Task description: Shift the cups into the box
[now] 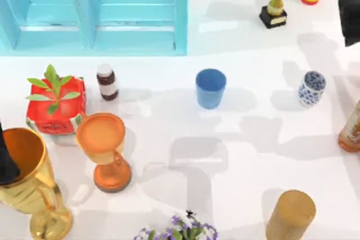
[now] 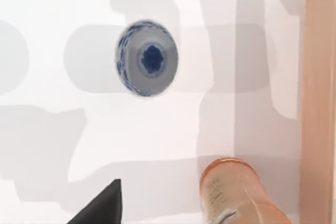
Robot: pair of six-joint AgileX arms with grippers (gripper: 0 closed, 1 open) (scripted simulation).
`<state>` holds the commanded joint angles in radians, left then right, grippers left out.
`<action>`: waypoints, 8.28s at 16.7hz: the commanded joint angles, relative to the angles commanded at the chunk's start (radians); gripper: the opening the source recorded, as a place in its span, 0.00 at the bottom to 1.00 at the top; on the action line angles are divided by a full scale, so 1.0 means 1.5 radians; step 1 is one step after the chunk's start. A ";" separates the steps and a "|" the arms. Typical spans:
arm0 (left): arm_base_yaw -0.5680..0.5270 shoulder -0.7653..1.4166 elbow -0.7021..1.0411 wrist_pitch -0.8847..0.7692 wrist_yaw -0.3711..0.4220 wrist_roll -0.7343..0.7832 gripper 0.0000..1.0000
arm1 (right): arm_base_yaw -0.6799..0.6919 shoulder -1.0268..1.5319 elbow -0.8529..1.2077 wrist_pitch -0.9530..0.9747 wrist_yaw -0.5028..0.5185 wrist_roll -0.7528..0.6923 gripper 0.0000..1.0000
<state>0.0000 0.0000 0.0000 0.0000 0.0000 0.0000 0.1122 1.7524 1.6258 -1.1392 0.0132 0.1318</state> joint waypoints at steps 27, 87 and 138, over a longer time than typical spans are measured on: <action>0.000 0.000 0.000 0.000 0.000 0.000 1.00 | 0.037 0.361 0.133 0.027 -0.006 0.037 1.00; 0.000 0.000 0.000 0.000 0.000 0.000 1.00 | -0.328 0.009 -0.020 -0.185 -0.002 -0.336 0.00; 0.000 0.000 0.000 0.000 0.000 0.000 1.00 | -0.476 -0.148 -0.285 -0.074 -0.003 -0.488 1.00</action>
<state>0.0000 0.0000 0.0000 0.0000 0.0000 0.0000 -0.6013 1.5308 1.1978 -1.2503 0.0092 -0.5995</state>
